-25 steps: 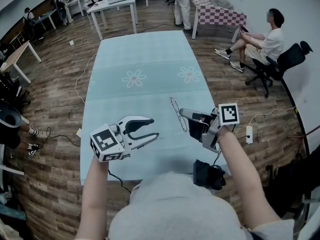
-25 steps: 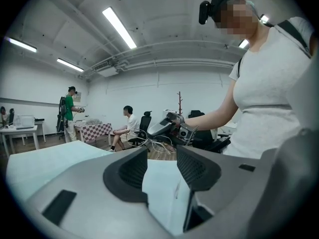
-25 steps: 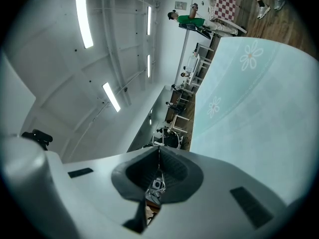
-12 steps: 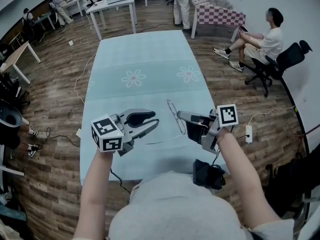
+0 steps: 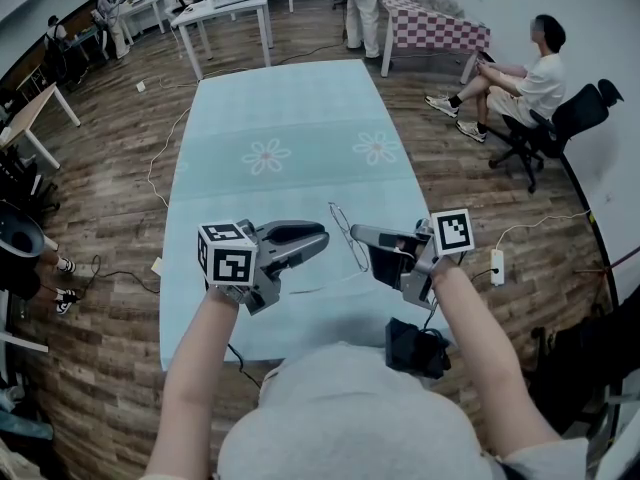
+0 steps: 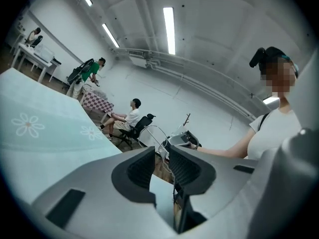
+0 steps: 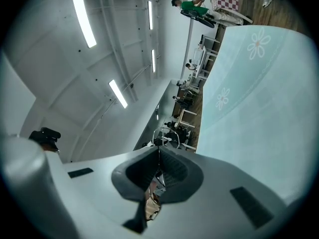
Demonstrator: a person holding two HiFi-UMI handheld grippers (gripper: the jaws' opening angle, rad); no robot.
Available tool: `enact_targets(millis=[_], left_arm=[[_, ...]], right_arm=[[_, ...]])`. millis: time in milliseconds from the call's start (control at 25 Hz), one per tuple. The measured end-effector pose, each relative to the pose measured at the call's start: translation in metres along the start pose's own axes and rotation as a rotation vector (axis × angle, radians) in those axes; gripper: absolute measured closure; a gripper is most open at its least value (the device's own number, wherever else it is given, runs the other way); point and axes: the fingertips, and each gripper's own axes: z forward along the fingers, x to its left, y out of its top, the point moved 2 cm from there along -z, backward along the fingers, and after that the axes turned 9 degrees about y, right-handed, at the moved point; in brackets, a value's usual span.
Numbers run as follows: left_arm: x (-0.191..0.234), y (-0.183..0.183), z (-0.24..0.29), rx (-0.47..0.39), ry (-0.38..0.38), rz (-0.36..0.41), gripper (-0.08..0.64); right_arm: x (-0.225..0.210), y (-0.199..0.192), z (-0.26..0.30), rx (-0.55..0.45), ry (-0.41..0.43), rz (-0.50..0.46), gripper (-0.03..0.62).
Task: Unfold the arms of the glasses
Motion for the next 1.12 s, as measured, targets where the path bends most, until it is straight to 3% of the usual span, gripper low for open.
enact_targets(millis=[480,1120], left_arm=[[-0.002,-0.002,0.016,0.101,-0.156,-0.200,0.489],[0.002,-0.005,0.022,0.091,-0.152,-0.315,0.524]], right_arm=[[-0.002,-0.006,0.004,0.042,0.003,0.004,0.581],[-0.001,-0.006,0.005,0.047,0.015,-0.002,0.581]])
